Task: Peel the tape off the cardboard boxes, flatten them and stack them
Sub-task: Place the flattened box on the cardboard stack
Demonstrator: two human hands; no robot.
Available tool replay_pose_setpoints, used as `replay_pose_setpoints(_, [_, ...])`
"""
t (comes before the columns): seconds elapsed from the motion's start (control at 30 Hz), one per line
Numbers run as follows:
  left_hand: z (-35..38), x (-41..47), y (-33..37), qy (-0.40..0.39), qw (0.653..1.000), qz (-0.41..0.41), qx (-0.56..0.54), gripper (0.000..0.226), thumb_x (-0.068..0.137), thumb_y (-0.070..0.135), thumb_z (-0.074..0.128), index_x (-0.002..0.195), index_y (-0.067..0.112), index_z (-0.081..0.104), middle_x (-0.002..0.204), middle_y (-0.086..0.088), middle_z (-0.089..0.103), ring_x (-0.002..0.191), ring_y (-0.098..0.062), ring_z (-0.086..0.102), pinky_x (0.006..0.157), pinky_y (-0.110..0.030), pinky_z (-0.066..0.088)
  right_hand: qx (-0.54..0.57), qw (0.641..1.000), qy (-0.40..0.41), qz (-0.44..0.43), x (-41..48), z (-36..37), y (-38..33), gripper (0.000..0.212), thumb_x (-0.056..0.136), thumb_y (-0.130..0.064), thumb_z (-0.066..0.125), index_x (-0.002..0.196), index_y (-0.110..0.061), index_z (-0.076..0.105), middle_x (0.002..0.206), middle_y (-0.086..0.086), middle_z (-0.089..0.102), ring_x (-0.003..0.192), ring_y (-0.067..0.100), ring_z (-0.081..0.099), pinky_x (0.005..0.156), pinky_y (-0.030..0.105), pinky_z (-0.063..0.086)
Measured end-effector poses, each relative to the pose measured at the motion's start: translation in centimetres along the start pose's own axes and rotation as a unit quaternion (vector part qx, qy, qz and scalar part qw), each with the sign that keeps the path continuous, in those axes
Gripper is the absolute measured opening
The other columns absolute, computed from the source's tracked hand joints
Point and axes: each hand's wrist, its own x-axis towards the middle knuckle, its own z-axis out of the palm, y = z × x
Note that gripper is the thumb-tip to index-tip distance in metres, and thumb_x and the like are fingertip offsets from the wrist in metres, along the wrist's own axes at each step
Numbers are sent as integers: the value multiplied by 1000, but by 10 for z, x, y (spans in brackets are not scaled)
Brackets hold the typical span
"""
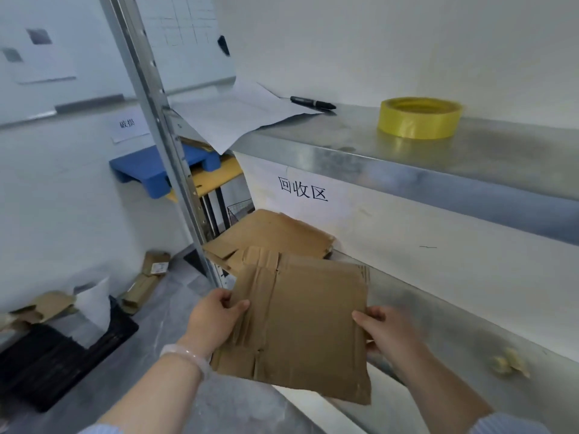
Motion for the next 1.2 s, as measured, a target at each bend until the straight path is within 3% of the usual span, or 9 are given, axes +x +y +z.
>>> replay_pose_setpoints(0.17, [-21,77,6,2,999,-11,33,49,87,44,64,124,13,55,114,-3,60,104,-21,56,83,-28,41,0,1000,-6,8,50,39,-42,14,94,-20,64,89,-7,67,88,12,72,81,27,70,71,41,59])
replay_pose_setpoints(0.27, [-31,122,11,1,999,-4,46,50,87,46,65,124,14,55,117,-3,60,101,-19,55,87,-29,43,-11,1000,19,14,82,60,-59,14,91,-23,68,91,-9,68,87,10,72,82,26,70,76,46,60])
replay_pose_setpoints(0.47, [-36,216,17,-52,994,29,88,47,89,44,61,125,15,53,102,2,54,91,-17,51,83,-31,45,-36,996,73,48,139,103,-78,26,91,-29,68,104,-7,65,97,11,69,88,28,68,70,38,60])
replay_pose_setpoints(0.6, [-27,274,18,-97,990,55,92,44,92,38,60,127,13,52,115,-4,59,99,-21,55,92,-37,47,-46,987,133,77,164,131,-81,20,91,-31,68,97,-12,64,91,7,69,81,25,68,67,36,59])
replay_pose_setpoints(0.7, [-17,307,17,-103,990,64,67,39,90,33,63,123,13,55,116,-7,60,100,-23,56,94,-40,47,-75,980,162,91,172,150,-82,16,92,-34,65,99,-21,64,94,-1,68,81,18,66,72,32,57])
replay_pose_setpoints(0.9, [0,343,4,-151,976,104,115,39,87,35,65,121,19,55,117,-7,59,102,-27,57,90,-40,50,-148,957,228,105,171,166,-78,35,87,-41,69,117,-25,63,105,-6,67,93,16,62,84,32,54])
replay_pose_setpoints(1.0, [-1,345,5,-128,962,175,165,39,86,40,63,121,25,57,119,-8,52,104,-29,55,93,-45,48,-141,949,263,103,165,172,-76,37,87,-45,67,118,-26,60,104,-7,63,93,15,60,82,31,53])
replay_pose_setpoints(1.07, [-3,345,11,-95,942,275,171,39,87,39,62,122,23,57,123,-7,51,109,-28,52,96,-44,46,-153,942,285,87,159,171,-76,42,88,-47,64,124,-26,59,111,-6,62,96,13,60,84,32,53])
replay_pose_setpoints(1.2, [1,329,42,-88,848,491,182,43,89,45,53,120,17,60,123,-4,59,112,-26,55,94,-42,48,-208,921,325,50,128,157,-72,53,92,-51,55,141,-33,44,147,-7,43,131,16,45,110,39,40])
